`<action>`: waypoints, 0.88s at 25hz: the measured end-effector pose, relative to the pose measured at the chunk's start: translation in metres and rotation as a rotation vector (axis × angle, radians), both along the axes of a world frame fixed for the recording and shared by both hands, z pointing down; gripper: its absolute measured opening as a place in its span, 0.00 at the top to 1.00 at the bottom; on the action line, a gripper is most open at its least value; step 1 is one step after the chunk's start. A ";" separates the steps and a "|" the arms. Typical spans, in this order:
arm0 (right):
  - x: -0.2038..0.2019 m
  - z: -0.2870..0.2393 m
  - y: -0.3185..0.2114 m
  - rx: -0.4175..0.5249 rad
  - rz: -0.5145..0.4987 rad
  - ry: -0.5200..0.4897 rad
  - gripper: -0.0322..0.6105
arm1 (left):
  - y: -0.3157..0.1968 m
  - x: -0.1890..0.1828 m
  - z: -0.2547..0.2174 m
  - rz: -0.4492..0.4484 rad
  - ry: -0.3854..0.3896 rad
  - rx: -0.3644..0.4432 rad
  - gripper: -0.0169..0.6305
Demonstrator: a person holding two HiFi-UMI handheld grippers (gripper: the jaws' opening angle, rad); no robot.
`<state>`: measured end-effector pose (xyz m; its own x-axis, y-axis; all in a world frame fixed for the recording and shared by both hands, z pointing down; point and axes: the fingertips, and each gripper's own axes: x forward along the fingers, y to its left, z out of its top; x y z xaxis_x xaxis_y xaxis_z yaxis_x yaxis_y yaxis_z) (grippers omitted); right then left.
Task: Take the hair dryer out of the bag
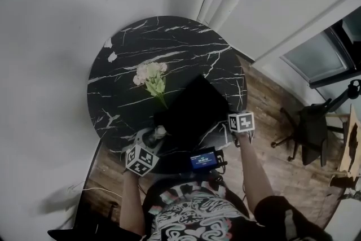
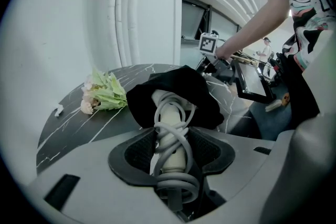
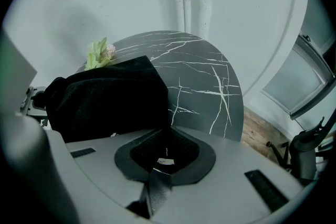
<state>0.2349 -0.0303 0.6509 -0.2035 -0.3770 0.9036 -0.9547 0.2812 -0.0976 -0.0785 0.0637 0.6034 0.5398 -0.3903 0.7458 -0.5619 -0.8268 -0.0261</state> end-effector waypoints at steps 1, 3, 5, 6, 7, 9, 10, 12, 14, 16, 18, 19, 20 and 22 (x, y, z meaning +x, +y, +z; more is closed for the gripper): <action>0.000 0.000 0.000 -0.002 0.000 0.001 0.89 | 0.001 -0.001 0.000 0.004 -0.003 0.000 0.65; 0.000 0.000 -0.001 -0.006 0.000 -0.001 0.89 | 0.003 -0.004 0.001 0.010 -0.006 0.000 0.65; -0.001 0.001 0.000 -0.020 -0.003 -0.014 0.89 | 0.004 -0.005 0.001 0.012 -0.007 0.000 0.65; -0.001 0.001 0.002 -0.035 -0.006 -0.030 0.89 | 0.004 -0.006 0.002 0.014 -0.007 0.000 0.65; -0.003 0.000 0.005 -0.054 -0.009 -0.055 0.89 | 0.004 -0.006 0.002 0.016 -0.007 0.001 0.65; -0.004 -0.006 0.009 -0.073 -0.007 -0.122 0.89 | 0.001 -0.006 0.002 0.027 -0.008 0.007 0.65; -0.002 -0.011 0.009 -0.063 0.005 -0.157 0.89 | 0.000 -0.006 0.002 0.032 -0.008 0.010 0.65; 0.005 -0.024 0.006 -0.031 0.046 -0.216 0.79 | -0.002 -0.006 0.003 0.040 -0.009 0.012 0.65; 0.009 -0.038 0.004 -0.013 0.061 -0.266 0.71 | -0.004 -0.005 0.003 0.045 -0.008 0.012 0.65; 0.008 -0.056 0.000 0.000 0.037 -0.333 0.69 | -0.007 -0.003 0.003 0.055 -0.006 0.014 0.65; 0.001 -0.078 -0.008 0.024 -0.002 -0.417 0.69 | -0.012 -0.001 0.002 0.069 -0.006 0.018 0.65; 0.000 -0.090 -0.016 0.059 -0.011 -0.447 0.68 | -0.014 0.000 0.002 0.077 -0.007 0.020 0.65; 0.002 -0.101 -0.027 0.111 -0.004 -0.465 0.67 | -0.016 0.000 0.001 0.085 -0.009 0.020 0.65; 0.007 -0.116 -0.055 0.222 0.044 -0.463 0.65 | -0.019 0.000 0.000 0.101 -0.017 0.020 0.65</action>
<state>0.2421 -0.0852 0.5350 -0.5427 -0.5666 0.6200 -0.8370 0.3037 -0.4551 -0.0783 0.0451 0.6039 0.5644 -0.3491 0.7481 -0.4746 -0.8787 -0.0519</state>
